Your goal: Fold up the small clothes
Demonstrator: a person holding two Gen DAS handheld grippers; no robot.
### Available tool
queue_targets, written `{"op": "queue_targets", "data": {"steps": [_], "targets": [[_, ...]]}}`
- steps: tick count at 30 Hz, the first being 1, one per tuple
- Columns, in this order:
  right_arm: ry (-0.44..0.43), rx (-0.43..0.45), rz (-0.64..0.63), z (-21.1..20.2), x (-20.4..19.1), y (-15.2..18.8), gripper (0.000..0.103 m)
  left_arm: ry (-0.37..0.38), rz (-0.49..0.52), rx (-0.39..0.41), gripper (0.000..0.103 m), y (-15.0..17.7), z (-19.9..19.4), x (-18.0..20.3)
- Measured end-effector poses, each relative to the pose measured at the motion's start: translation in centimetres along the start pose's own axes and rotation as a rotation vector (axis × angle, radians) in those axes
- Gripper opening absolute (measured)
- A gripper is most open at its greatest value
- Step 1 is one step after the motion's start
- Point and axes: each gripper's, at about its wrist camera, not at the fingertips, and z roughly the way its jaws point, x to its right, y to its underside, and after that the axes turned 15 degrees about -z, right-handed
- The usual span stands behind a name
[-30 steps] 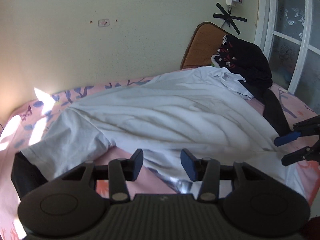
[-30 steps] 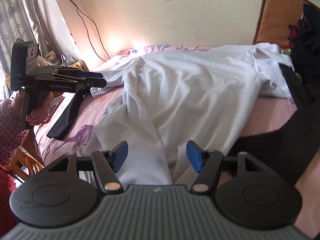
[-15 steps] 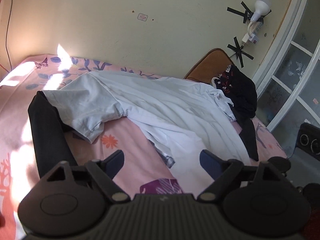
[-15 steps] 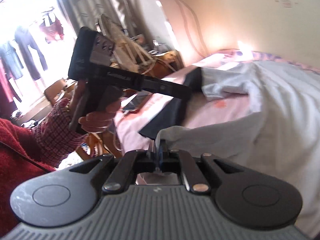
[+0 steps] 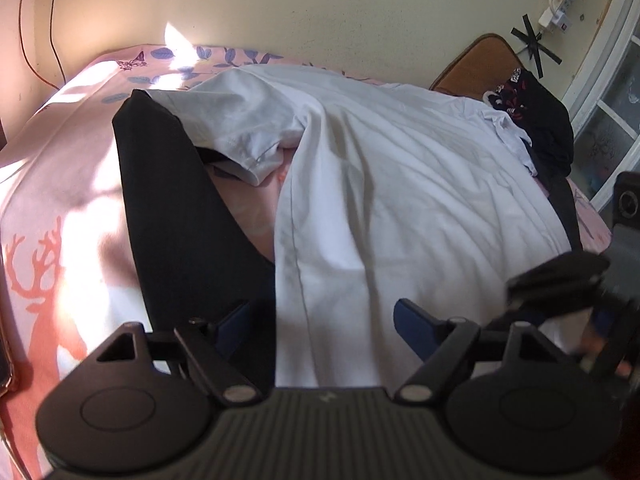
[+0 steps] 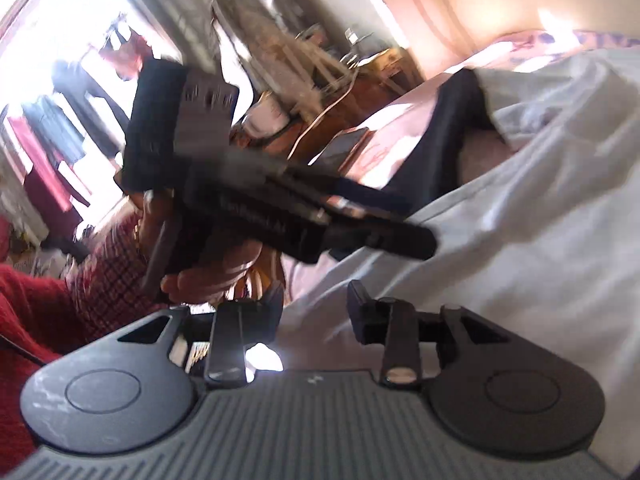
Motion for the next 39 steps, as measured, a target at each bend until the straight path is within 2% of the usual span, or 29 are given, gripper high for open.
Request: {"op": "queue_targets", "data": {"steps": [2,4,7,10,14,17,20,21,22,23,24,26,29,31,33,35,36,37,39], "targets": [[0.082,0.056,0.044,-4.7,0.4,0.9,0.04,0.02,-0.002,-0.012,0.077,0.1,-0.1,-0.4],[0.245,0.108,0.082,-10.0,-0.2,2.8,0.04,0.017,-0.002,0.0,0.076,0.5,-0.6,-0.4],[0.437,0.118,0.159,-16.1,-2.2,6.1,0.04,0.014,-0.015,-0.005,0.075,1.3,-1.2,-0.5],[0.57,0.083,0.21,-19.0,-4.5,8.8,0.04,-0.008,-0.018,-0.014,0.075,2.7,-1.7,-0.4],[0.639,0.025,0.282,-19.0,-6.5,12.5,0.04,-0.026,-0.007,-0.007,0.075,4.6,-2.9,0.0],[0.624,0.022,0.309,-18.8,-7.1,14.4,0.041,-0.031,-0.014,-0.014,0.071,6.0,-3.7,0.3],[0.602,0.042,0.325,-17.6,-6.9,15.1,0.04,-0.076,0.016,0.018,0.042,7.2,-4.2,0.7],[0.612,0.071,0.302,-17.2,-7.1,15.0,0.037,-0.101,0.03,0.029,0.023,7.5,-4.2,0.9],[0.62,0.071,0.277,-16.7,-7.2,14.8,0.029,-0.114,0.034,0.032,0.008,7.5,-4.3,1.0],[0.648,0.048,0.247,-16.3,-7.2,14.3,0.007,-0.108,0.023,0.025,0.007,7.5,-4.5,0.8],[0.658,0.032,0.236,-16.4,-7.2,14.1,0.007,-0.1,0.013,0.025,0.006,7.4,-4.9,0.7],[0.646,0.057,0.233,-18.2,-7.4,13.6,0.006,-0.095,0.023,0.051,0.006,7.3,-6.1,0.9],[0.739,0.055,0.157,-22.5,-9.9,12.5,0.006,-0.079,0.036,0.078,0.006,7.2,-7.9,1.2],[0.785,0.048,0.161,-25.6,-11.1,12.5,0.005,-0.092,0.038,0.078,0.006,7.2,-8.2,1.3],[0.83,-0.024,0.153,-27.3,-11.6,13.1,0.004,-0.102,0.037,0.047,0.006,7.3,-7.5,1.1],[0.859,-0.133,0.134,-26.9,-11.3,13.8,0.004,-0.145,0.04,0.0,0.012,7.6,-6.2,0.9],[0.878,-0.178,0.129,-26.5,-10.8,14.2,0.007,-0.159,0.036,-0.011,0.012,7.7,-5.8,0.7],[0.899,-0.203,0.123,-26.2,-10.4,14.3,0.009,-0.158,0.03,-0.015,0.014,7.7,-5.7,0.1],[0.934,-0.161,0.1,-26.3,-9.8,14.0,0.019,-0.143,0.005,0.005,0.023,7.4,-6.3,-0.6]]}}
